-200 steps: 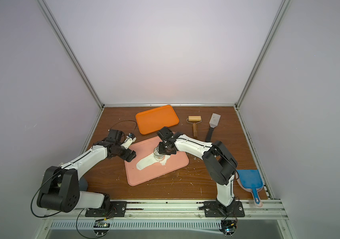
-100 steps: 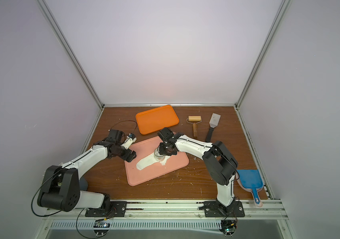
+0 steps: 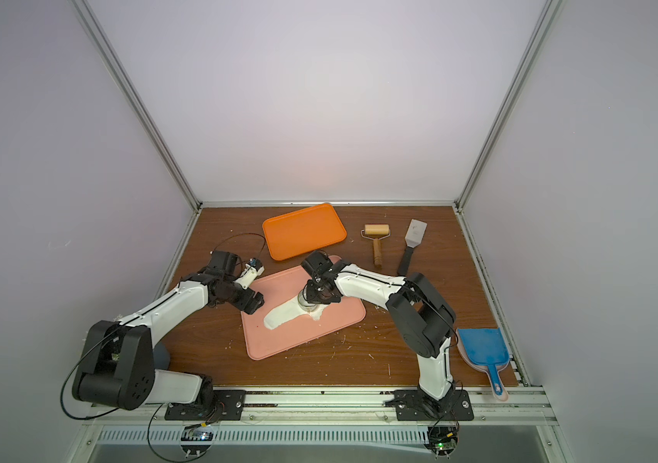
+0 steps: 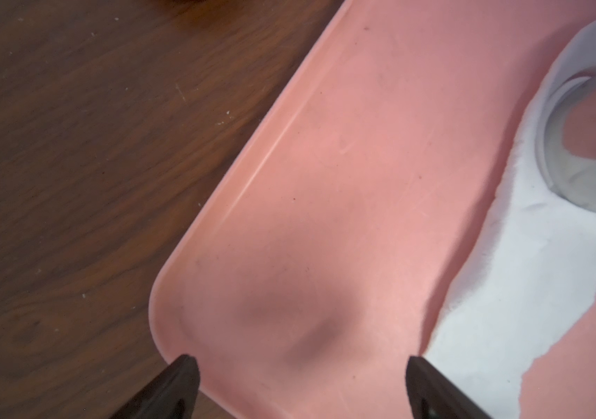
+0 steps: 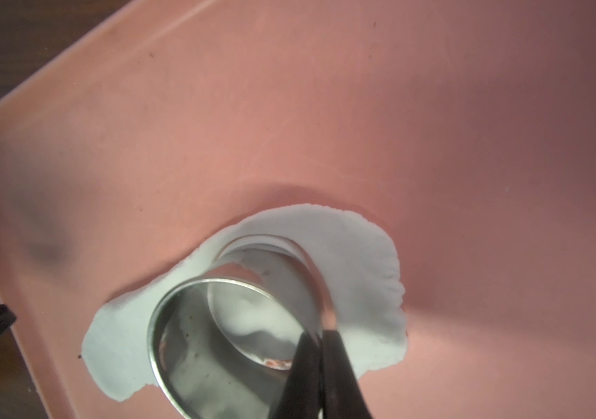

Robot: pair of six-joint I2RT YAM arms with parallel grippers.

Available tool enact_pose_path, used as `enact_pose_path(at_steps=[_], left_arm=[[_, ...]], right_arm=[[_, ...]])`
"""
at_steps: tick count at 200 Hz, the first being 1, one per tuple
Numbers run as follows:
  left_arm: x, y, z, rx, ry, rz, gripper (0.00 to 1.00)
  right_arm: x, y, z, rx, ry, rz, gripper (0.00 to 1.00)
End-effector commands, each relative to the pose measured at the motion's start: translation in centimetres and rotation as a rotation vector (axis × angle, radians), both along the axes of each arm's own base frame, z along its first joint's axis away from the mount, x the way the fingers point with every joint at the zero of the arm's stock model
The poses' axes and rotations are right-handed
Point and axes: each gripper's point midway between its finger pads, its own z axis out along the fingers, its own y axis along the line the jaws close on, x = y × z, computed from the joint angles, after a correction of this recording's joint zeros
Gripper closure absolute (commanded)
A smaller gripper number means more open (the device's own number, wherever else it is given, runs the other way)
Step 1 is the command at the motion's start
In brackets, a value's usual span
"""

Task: Roll out the dumpling wrappers from the dough
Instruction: Remove the dumpling wrapper from the work surface.

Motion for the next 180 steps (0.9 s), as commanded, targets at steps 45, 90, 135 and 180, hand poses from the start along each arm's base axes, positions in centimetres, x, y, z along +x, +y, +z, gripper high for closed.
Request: enact_pose_path(at_steps=[45, 90, 135, 180], left_arm=[[-0.5, 0.0, -0.5, -0.014, 0.028, -0.002, 0.07], [-0.5, 0.1, -0.6, -0.011, 0.029, -0.001, 0.07], [-0.5, 0.1, -0.7, -0.002, 0.031, -0.005, 0.10], [-0.5, 0.1, -1.0, -0.002, 0.041, -0.004, 0.10]], right_arm=[[0.3, 0.0, -1.0, -0.107, -0.023, -0.003, 1.00], [0.0, -0.3, -1.5, -0.198, -0.032, 0.008, 1.00], [-0.3, -2.3, -1.9, -0.260, -0.040, -0.005, 1.00], [-0.5, -4.4, -2.2, -0.304, -0.031, -0.020, 1.00]])
